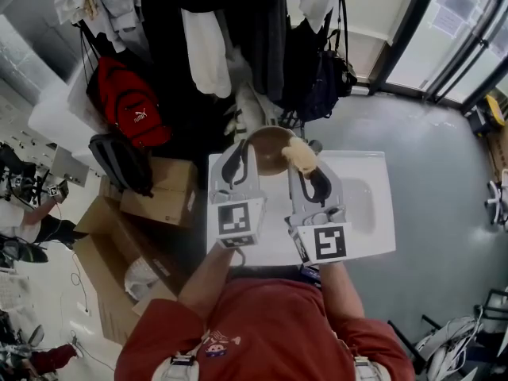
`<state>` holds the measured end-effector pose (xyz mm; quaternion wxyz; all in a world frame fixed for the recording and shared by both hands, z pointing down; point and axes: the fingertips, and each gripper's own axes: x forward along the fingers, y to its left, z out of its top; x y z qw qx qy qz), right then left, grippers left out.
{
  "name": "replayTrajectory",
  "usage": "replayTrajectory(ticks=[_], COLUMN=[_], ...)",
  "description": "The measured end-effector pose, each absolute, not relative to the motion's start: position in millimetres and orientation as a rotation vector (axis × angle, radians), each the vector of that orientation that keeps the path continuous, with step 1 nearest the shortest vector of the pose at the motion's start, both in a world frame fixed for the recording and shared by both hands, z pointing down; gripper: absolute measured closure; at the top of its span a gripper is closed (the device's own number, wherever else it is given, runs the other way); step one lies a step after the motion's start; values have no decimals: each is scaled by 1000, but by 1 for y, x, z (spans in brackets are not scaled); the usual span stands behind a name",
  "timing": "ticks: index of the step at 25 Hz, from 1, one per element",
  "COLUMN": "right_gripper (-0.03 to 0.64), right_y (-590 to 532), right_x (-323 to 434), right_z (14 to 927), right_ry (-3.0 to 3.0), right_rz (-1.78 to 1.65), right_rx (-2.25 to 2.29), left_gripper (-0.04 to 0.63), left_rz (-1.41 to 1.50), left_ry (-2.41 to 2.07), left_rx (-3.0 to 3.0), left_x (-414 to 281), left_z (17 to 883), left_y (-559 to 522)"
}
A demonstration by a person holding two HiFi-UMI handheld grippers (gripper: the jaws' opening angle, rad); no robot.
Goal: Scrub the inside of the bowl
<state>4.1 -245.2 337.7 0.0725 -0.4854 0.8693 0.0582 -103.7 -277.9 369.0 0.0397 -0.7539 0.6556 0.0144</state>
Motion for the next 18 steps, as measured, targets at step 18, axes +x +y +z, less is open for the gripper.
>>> replayTrajectory(ticks=[18], right_gripper=[540], right_y=[-270], right_x=[-27], right_z=[391], right_ry=[3121], right_rz=[509], right_rx=[-1514], left_gripper=[566], left_rz=[-55], left_ry=[1908], left_rx=[-2336], left_x=[-84], left_z=[368], left_y=[-276])
